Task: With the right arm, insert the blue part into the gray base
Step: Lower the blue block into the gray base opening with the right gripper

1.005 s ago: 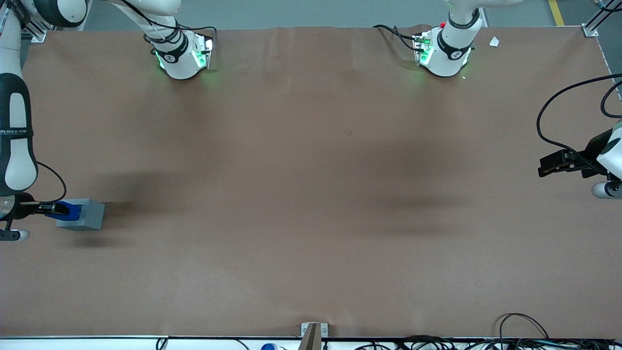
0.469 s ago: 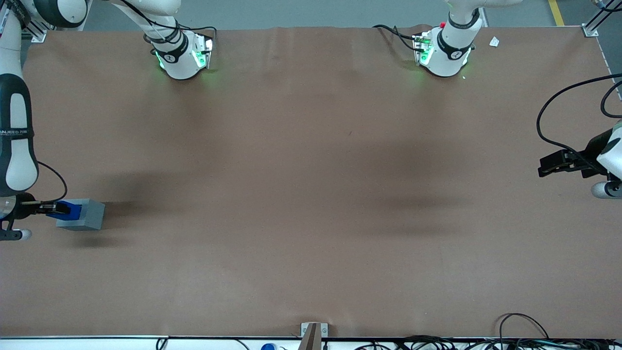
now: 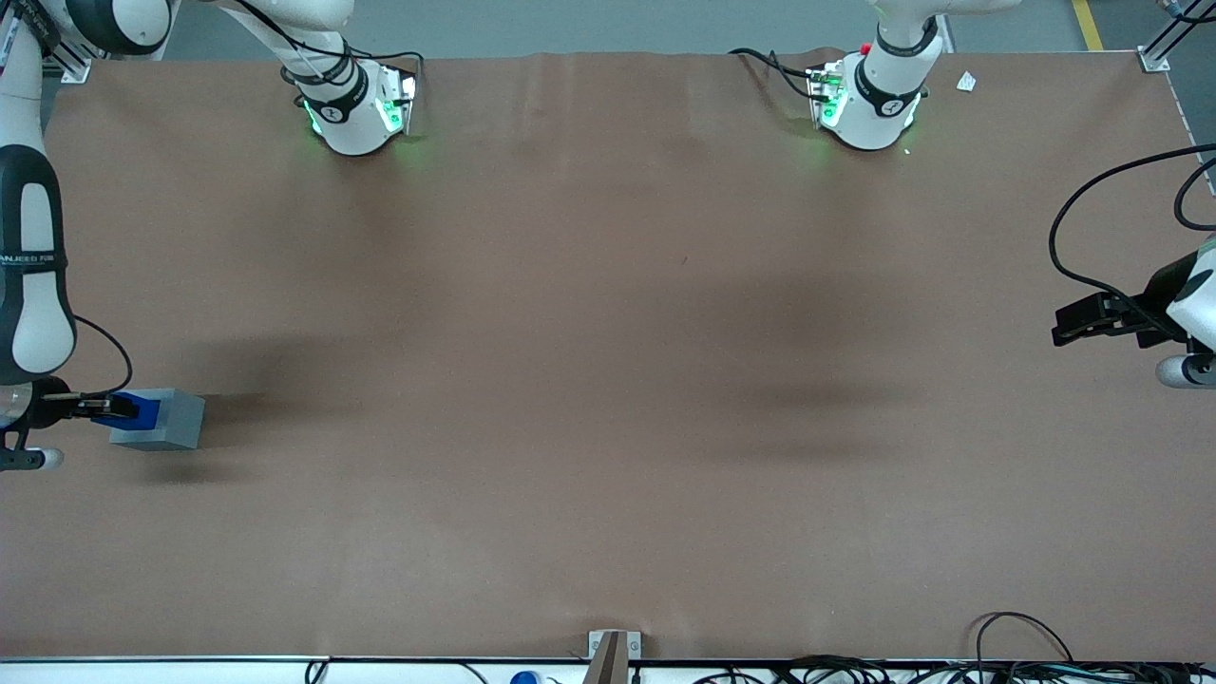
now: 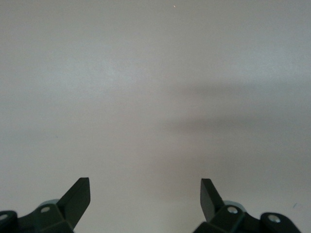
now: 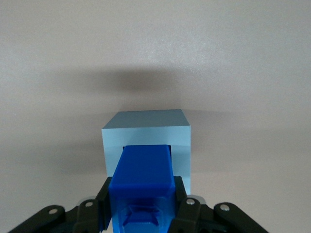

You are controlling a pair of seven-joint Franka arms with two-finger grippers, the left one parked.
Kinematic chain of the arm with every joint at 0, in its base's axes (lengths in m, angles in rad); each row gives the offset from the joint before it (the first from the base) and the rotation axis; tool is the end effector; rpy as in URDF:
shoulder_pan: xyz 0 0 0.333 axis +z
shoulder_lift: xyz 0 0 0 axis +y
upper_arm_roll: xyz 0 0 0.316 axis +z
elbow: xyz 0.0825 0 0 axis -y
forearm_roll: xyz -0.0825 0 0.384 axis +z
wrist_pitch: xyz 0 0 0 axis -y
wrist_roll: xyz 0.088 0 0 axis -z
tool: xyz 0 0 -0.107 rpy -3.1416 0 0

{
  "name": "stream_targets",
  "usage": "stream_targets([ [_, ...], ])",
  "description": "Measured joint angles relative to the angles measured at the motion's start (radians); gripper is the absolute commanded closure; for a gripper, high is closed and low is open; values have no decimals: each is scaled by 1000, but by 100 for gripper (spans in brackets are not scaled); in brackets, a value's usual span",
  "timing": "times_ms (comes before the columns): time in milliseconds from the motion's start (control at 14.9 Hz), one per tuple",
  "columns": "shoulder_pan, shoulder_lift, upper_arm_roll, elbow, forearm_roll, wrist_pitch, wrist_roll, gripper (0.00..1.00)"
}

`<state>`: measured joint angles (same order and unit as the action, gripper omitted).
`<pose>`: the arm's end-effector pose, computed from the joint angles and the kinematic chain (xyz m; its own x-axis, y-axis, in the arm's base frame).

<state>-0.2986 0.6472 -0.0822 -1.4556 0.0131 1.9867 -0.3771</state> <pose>0.6577 -0.2518 0.2963 0.9928 0.0044 -0.1199 0.0037 -1.0000 -0.0064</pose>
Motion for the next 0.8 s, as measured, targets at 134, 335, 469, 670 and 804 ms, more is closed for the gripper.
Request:
stream_targets([
  [134, 0, 2, 0, 0, 0, -5, 0, 99],
  [335, 0, 12, -1, 0, 0, -6, 0, 99],
  [469, 0, 16, -1, 0, 0, -6, 0, 98],
  [670, 0, 20, -1, 0, -1, -5, 0, 60],
  [804, 1, 21, 2, 0, -15, -4, 0, 25],
])
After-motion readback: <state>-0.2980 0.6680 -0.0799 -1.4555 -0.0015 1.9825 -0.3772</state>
